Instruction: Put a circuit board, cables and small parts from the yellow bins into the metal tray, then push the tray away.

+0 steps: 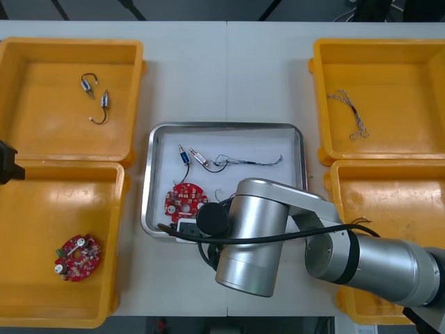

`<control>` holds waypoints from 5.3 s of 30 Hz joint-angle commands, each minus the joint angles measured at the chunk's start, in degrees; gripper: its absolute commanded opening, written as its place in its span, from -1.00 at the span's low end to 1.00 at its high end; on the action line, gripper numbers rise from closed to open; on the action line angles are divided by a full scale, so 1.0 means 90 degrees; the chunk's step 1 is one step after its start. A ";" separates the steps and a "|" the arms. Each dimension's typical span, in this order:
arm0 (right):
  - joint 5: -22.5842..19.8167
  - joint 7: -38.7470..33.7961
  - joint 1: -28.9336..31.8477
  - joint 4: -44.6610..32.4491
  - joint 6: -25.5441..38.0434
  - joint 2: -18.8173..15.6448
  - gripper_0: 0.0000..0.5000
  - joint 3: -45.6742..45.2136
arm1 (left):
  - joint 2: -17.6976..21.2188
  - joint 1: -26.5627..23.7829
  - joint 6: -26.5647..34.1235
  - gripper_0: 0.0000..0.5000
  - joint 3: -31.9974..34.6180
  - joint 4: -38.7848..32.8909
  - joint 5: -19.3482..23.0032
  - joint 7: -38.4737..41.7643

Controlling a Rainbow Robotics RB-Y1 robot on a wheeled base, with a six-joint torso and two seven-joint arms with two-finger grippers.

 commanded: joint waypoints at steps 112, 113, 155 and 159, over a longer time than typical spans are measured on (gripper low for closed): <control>-0.1279 0.2302 -0.3965 0.5367 -0.4716 -0.0109 -1.00 0.0175 | 0.0297 0.0093 -0.0060 1.00 0.0210 -0.0023 -0.0059 0.0258; -0.1240 0.2302 -0.3965 0.5397 -0.4794 -0.0109 -1.00 0.0175 | 0.0297 0.0093 -0.0060 1.00 0.0210 -0.0023 -0.0059 0.0258; -0.2754 0.1550 -0.3731 0.2584 -0.1278 -0.1252 1.00 -0.1896 | 0.0297 0.0093 -0.0060 1.00 0.0210 -0.0023 -0.0059 0.0258; -0.2822 0.0856 -0.3447 0.1832 -0.0761 -0.1594 1.00 -0.2140 | 0.0297 0.0093 -0.0060 1.00 0.0210 -0.0023 -0.0059 0.0258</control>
